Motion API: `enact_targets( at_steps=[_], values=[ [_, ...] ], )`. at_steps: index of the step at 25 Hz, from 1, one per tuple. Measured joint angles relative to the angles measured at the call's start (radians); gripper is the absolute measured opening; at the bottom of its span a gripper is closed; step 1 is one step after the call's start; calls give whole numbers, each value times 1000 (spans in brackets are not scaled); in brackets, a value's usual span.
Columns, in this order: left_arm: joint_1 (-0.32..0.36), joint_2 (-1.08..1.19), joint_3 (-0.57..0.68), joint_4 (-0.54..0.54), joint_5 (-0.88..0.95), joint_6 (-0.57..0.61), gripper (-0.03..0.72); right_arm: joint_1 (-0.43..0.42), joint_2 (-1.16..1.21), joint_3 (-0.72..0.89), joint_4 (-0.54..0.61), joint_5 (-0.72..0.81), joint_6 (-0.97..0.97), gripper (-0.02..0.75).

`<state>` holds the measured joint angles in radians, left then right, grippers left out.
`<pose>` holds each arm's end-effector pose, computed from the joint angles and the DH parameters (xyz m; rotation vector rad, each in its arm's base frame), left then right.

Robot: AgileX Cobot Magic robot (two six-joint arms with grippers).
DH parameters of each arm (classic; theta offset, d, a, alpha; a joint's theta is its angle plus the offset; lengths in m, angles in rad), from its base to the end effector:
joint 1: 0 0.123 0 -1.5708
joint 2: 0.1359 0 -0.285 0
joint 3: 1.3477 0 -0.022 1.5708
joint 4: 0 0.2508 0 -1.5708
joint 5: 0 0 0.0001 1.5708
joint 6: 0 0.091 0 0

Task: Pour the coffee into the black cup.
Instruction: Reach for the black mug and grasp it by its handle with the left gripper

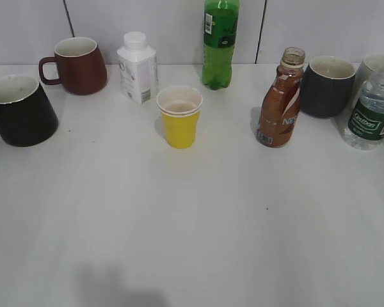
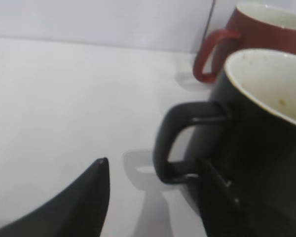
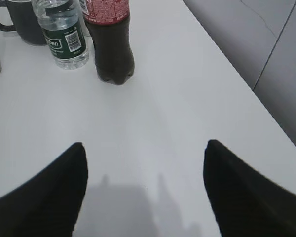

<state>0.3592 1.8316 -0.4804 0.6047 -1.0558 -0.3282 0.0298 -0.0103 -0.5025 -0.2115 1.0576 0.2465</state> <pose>0.2803 0.0572 0.1303 0.0256 1.8328 -0.2306 -0.0071 -0.0169 0.2796 0.2284 1.9984 -0.0765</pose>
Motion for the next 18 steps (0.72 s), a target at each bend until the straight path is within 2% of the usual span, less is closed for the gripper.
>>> enact_targets(
  at_steps=[5,18],
  values=[
    [0,45,-1,-35,-41,6,435,0,0,0,0,0,0,570],
    [0,65,-53,10,-60,10,435,0,0,0,0,0,0,570]
  ],
)
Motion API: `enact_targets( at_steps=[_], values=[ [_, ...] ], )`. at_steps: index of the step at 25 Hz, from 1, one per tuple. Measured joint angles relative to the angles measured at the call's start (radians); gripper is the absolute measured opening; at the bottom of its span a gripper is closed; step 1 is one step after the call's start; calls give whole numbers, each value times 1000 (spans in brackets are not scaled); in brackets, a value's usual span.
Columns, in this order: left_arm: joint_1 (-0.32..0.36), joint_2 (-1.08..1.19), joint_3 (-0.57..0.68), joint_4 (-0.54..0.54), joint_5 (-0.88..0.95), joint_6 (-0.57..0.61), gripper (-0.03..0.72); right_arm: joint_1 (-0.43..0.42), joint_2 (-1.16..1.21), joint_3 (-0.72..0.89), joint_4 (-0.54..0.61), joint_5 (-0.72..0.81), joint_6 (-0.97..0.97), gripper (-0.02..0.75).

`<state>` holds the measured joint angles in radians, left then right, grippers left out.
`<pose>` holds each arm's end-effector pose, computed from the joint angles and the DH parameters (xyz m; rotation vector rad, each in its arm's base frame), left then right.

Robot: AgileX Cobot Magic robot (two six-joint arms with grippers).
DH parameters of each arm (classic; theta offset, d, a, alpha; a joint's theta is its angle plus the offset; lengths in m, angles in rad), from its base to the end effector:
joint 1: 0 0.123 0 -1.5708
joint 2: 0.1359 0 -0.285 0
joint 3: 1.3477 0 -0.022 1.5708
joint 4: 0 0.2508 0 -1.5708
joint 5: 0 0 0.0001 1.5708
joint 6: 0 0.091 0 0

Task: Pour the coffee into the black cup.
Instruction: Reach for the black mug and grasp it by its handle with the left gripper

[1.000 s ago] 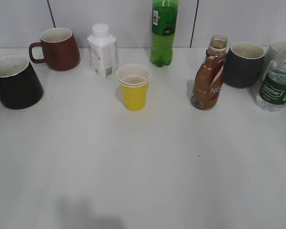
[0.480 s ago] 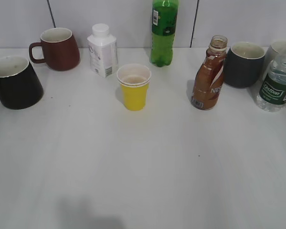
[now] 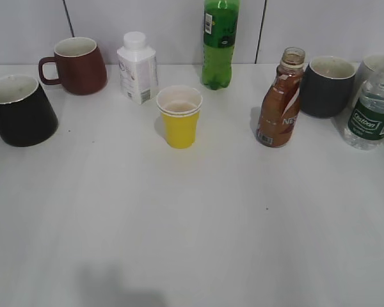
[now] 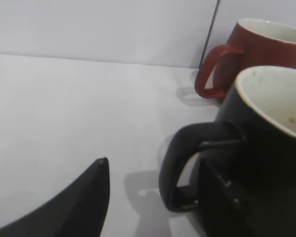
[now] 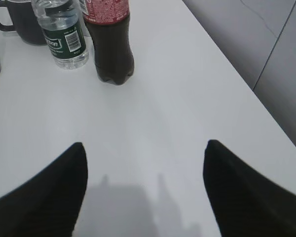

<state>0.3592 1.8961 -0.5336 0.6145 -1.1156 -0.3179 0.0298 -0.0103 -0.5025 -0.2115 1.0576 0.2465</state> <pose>0.2941 0.0601 0.1258 0.0474 1.7852 -0.2478 -0.0071 -0.0169 0.2796 0.2284 1.9984 -0.0765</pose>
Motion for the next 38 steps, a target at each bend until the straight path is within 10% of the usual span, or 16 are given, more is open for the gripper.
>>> enact_targets(
  at_steps=[38],
  values=[
    [0,75,-136,96,45,1,435,0,0,0,0,0,0,570]
  ],
)
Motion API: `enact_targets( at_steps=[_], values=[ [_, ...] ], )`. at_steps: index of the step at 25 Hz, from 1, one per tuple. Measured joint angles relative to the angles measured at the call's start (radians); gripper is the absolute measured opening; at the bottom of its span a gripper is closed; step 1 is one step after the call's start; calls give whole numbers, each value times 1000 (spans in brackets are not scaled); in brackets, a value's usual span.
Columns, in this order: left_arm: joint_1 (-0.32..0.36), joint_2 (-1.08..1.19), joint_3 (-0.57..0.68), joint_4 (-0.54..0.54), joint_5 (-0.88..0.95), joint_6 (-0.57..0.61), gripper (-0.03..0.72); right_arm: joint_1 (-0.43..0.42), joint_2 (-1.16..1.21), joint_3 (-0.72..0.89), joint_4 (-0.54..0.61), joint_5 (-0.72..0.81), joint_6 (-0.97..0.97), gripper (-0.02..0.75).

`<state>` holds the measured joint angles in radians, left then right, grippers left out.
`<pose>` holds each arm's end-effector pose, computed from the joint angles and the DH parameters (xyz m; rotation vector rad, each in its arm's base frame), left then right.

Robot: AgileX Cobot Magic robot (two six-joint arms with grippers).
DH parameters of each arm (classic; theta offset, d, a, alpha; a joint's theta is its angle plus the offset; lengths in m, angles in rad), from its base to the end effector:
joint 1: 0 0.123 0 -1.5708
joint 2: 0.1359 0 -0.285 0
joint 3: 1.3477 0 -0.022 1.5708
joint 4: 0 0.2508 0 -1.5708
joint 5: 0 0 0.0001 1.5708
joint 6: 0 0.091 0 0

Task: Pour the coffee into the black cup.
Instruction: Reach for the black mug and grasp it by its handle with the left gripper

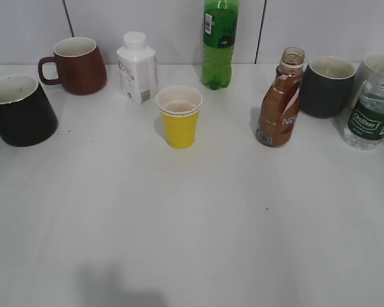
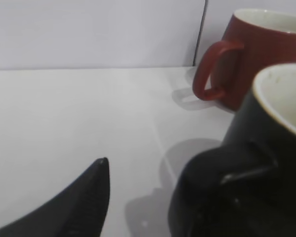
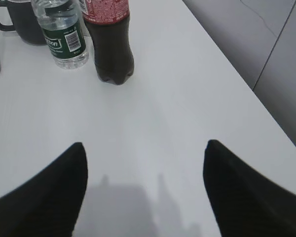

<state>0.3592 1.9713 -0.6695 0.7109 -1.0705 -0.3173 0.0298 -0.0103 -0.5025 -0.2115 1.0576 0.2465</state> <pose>0.3232 0.0657 0.1207 0.1666 1.7895 -0.2506 -0.0071 -0.0169 0.2796 0.2284 1.9984 -0.0765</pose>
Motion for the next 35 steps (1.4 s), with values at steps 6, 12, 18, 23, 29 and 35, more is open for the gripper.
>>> enact_targets(
  at_steps=[6,12,18,23,29,35],
  values=[
    [0,24,-38,38,1,-1,433,0,0,0,0,0,0,570],
    [0,68,-121,126,1,-1,391,0,0,0,0,0,0,570],
    [0,107,-198,199,-31,-2,237,0,0,0,0,0,0,570],
    [0,107,-225,235,-44,-22,50,0,0,0,0,0,0,570],
    [0,109,-226,264,-78,-101,36,0,0,0,0,0,0,570],
    [-26,87,-226,275,-78,-178,36,0,0,0,0,0,0,570]
  ],
)
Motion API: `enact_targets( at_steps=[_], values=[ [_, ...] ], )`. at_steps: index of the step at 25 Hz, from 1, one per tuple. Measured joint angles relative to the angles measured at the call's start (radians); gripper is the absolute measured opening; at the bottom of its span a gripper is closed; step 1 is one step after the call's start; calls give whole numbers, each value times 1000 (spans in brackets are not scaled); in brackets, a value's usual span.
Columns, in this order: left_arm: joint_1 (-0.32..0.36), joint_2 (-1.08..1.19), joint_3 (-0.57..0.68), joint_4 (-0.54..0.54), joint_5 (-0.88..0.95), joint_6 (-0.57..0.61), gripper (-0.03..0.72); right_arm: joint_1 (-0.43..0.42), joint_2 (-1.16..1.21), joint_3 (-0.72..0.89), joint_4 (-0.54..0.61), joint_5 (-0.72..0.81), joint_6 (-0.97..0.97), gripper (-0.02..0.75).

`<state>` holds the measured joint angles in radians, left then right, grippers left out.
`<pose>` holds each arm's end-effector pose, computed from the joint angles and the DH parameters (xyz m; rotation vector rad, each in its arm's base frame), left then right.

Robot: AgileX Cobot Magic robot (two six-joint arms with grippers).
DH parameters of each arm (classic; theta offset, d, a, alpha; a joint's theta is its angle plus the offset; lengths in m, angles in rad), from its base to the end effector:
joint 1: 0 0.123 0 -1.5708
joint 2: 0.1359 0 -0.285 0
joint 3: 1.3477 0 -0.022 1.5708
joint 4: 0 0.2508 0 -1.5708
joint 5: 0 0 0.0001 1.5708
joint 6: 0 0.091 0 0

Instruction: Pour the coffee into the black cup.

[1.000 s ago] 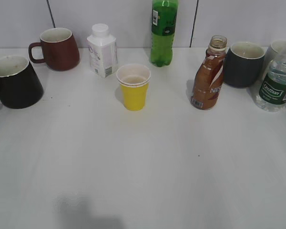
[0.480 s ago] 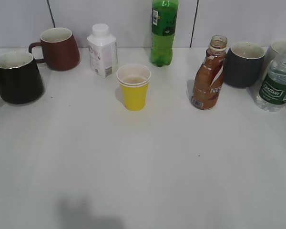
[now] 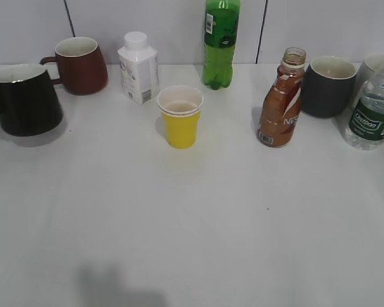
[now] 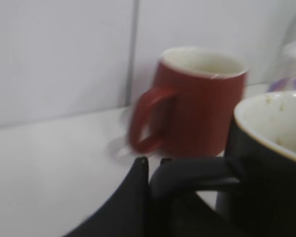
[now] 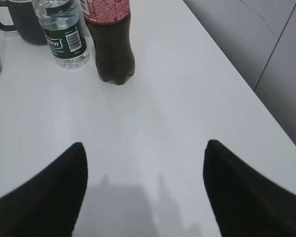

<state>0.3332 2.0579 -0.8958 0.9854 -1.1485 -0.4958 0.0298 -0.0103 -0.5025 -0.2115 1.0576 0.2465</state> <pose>0.3657 0.0534 0.1333 0.3860 1.6695 -0.4659 -0.0071 -0.0169 0.2796 0.2284 1.9984 -0.0765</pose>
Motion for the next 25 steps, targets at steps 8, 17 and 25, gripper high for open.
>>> enact_targets(
  at_steps=[8,17,25],
  values=[
    [-199,-118,-2,17,-18,-15,35,0,0,0,0,0,0,570],
    [-364,-122,-90,166,-18,-141,35,0,0,0,0,0,0,570],
    [-430,-124,-90,239,-19,-160,35,0,0,0,0,0,0,570]
  ],
)
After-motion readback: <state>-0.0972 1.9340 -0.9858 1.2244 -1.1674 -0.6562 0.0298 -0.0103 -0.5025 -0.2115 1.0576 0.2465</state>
